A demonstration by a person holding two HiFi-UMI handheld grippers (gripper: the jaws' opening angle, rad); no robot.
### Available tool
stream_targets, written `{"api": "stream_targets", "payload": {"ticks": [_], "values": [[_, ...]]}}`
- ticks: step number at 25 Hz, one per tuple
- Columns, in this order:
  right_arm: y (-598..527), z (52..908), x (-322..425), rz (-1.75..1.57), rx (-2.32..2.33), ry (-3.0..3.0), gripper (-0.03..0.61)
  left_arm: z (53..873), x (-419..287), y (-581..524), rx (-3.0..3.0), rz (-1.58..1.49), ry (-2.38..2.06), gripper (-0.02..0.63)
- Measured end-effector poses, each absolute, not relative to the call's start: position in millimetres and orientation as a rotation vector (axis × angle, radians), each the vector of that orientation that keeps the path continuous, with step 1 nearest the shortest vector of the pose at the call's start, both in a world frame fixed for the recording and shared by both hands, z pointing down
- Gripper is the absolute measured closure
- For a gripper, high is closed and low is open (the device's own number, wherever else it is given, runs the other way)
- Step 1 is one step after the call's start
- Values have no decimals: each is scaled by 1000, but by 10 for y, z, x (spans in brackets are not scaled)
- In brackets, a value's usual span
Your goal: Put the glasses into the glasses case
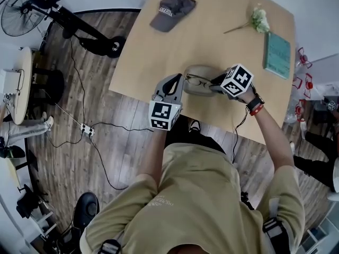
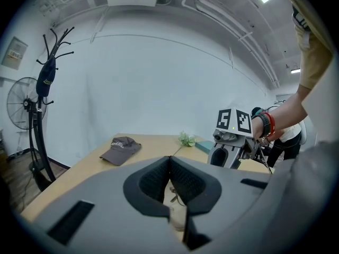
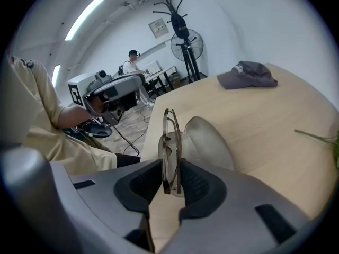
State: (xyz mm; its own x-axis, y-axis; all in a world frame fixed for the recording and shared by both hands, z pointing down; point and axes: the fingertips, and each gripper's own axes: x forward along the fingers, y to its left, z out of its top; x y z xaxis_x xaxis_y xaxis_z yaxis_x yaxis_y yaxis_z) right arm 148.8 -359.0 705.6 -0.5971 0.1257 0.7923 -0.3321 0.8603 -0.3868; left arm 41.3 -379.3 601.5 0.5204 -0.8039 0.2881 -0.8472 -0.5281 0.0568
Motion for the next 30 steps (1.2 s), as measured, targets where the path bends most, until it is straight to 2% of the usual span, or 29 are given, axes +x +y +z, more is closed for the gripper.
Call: {"api": "stream_targets", "payload": {"ticks": [25, 30], "values": [[-3385, 7823, 1430, 641, -178, -1796, 462, 6352, 282, -3734, 2501, 399, -1385, 592], [-3389, 7870, 1461, 491, -134, -1738, 427, 6319, 277, -3681, 2507, 403, -1376, 592]]}}
